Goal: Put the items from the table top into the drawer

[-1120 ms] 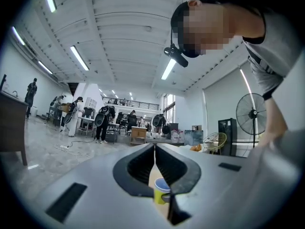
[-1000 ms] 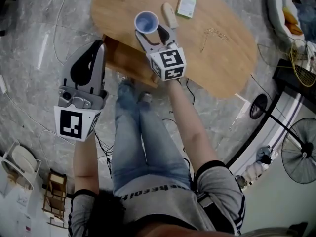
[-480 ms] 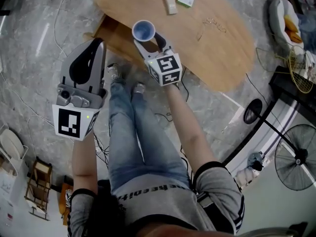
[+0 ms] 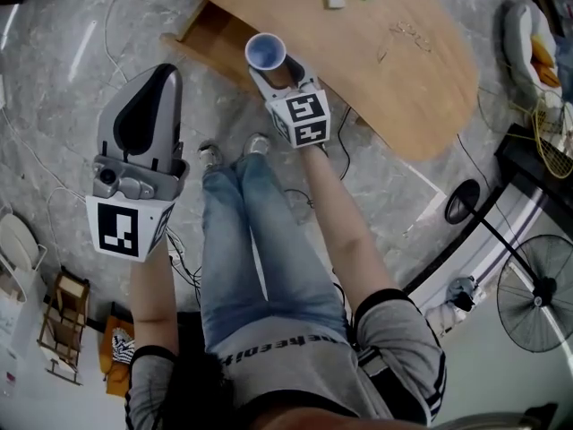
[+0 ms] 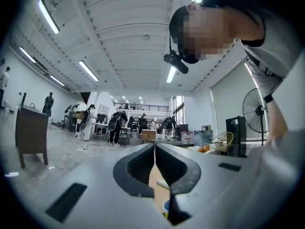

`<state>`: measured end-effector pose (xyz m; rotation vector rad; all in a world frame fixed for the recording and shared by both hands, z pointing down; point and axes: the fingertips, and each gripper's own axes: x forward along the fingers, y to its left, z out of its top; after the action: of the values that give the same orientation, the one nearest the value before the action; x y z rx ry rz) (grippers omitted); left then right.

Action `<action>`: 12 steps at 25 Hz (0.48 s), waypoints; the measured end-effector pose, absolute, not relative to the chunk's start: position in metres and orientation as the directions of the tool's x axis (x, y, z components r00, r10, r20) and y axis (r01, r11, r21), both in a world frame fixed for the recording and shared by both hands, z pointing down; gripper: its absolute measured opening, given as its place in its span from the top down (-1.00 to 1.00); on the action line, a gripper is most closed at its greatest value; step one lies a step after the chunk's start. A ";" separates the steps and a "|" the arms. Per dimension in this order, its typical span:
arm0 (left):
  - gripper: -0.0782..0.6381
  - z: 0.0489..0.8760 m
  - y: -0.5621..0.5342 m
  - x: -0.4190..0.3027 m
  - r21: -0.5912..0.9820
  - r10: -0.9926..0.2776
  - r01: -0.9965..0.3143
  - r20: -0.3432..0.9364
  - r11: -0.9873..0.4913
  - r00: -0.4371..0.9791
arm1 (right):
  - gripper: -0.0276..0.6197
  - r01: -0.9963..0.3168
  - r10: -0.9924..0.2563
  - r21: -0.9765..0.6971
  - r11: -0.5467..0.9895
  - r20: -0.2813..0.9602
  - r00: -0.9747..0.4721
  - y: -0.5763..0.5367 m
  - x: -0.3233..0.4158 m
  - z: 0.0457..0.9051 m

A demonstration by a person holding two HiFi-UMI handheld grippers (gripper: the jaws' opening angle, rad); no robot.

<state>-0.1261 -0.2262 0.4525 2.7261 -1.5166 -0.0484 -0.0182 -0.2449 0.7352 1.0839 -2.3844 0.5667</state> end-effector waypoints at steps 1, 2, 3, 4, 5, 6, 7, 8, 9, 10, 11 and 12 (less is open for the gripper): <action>0.75 0.455 -0.227 -0.129 0.043 -0.853 -0.852 -0.018 -0.522 0.521 | 0.11 -0.778 -0.584 -0.174 0.603 0.569 -0.579 -0.244 -0.018 0.741; 0.75 0.455 -0.229 -0.131 0.055 -0.859 -0.857 -0.027 -0.513 0.512 | 0.12 -0.780 -0.579 -0.171 0.602 0.579 -0.574 -0.243 -0.019 0.748; 0.75 0.457 -0.231 -0.133 0.065 -0.863 -0.861 -0.034 -0.505 0.504 | 0.12 -0.780 -0.573 -0.167 0.602 0.590 -0.569 -0.242 -0.019 0.755; 0.75 0.461 -0.230 -0.135 0.071 -0.865 -0.862 -0.032 -0.502 0.501 | 0.11 -0.781 -0.568 -0.163 0.603 0.599 -0.564 -0.241 -0.019 0.763; 0.75 0.469 -0.227 -0.138 0.072 -0.863 -0.860 -0.020 -0.505 0.505 | 0.11 -0.781 -0.563 -0.158 0.604 0.610 -0.558 -0.240 -0.019 0.771; 0.75 0.479 -0.222 -0.140 0.071 -0.858 -0.856 -0.001 -0.512 0.514 | 0.11 -0.782 -0.557 -0.154 0.604 0.620 -0.552 -0.238 -0.018 0.779; 0.75 0.488 -0.218 -0.143 0.069 -0.853 -0.852 0.017 -0.519 0.521 | 0.12 -0.783 -0.551 -0.149 0.604 0.631 -0.545 -0.237 -0.018 0.787; 0.75 0.495 -0.215 -0.144 0.069 -0.850 -0.850 0.029 -0.523 0.526 | 0.11 -0.784 -0.547 -0.144 0.603 0.642 -0.538 -0.236 -0.017 0.795; 0.75 0.500 -0.214 -0.146 0.071 -0.849 -0.849 0.037 -0.524 0.527 | 0.12 -0.786 -0.542 -0.141 0.602 0.650 -0.532 -0.235 -0.017 0.801; 0.75 0.505 -0.214 -0.147 0.076 -0.849 -0.849 0.043 -0.524 0.527 | 0.12 -0.787 -0.538 -0.139 0.602 0.658 -0.527 -0.235 -0.017 0.807; 0.75 0.508 -0.213 -0.149 0.080 -0.848 -0.849 0.049 -0.523 0.527 | 0.12 -0.786 -0.532 -0.137 0.602 0.666 -0.523 -0.234 -0.017 0.813; 0.75 0.511 -0.213 -0.151 0.082 -0.848 -0.849 0.055 -0.523 0.528 | 0.12 -0.785 -0.525 -0.134 0.604 0.674 -0.519 -0.233 -0.018 0.819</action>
<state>-0.1505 -0.2128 0.5114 2.6586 -1.4807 0.0134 -0.0175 -0.2331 0.8186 1.0310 -2.2413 0.5767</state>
